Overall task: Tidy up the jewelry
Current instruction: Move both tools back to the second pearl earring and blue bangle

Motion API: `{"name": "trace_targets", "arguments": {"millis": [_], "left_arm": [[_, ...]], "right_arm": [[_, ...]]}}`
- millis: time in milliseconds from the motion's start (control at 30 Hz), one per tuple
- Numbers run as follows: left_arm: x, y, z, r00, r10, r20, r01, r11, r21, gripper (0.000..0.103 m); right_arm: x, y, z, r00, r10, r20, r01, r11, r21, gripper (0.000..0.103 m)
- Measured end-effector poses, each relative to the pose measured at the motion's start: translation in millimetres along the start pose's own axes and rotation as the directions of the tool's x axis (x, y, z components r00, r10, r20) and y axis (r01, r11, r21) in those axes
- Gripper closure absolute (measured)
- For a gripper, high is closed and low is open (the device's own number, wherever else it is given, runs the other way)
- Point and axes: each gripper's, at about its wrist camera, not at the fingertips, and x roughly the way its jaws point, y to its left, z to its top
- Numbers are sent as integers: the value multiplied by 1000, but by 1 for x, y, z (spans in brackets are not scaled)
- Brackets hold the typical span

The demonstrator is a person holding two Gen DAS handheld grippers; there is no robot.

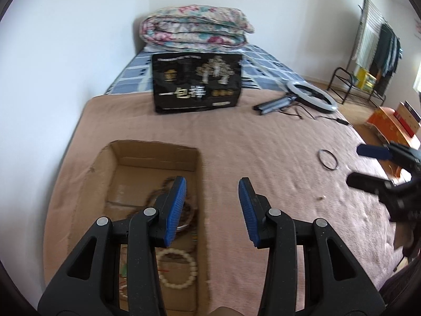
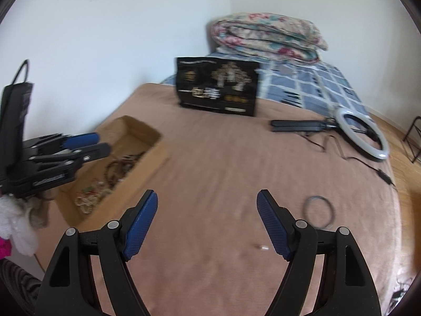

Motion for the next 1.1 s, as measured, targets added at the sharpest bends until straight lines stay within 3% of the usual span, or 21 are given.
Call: {"name": "trace_targets", "arguments": {"millis": [300, 567, 833, 1100], "left_arm": [[13, -60, 2, 996, -88, -34, 91, 992, 90, 61], [36, -115, -7, 978, -179, -110, 195, 967, 163, 61], [68, -162, -21, 954, -236, -187, 274, 938, 211, 61], [111, -187, -37, 937, -248, -245, 303, 927, 220, 61]], "right_arm": [[0, -73, -9, 995, -98, -28, 100, 991, 90, 25], [7, -135, -26, 989, -138, -56, 145, 973, 177, 25], [26, -168, -43, 985, -151, -88, 164, 970, 180, 25], [55, -185, -56, 982, -145, -123, 165, 972, 169, 25]]}}
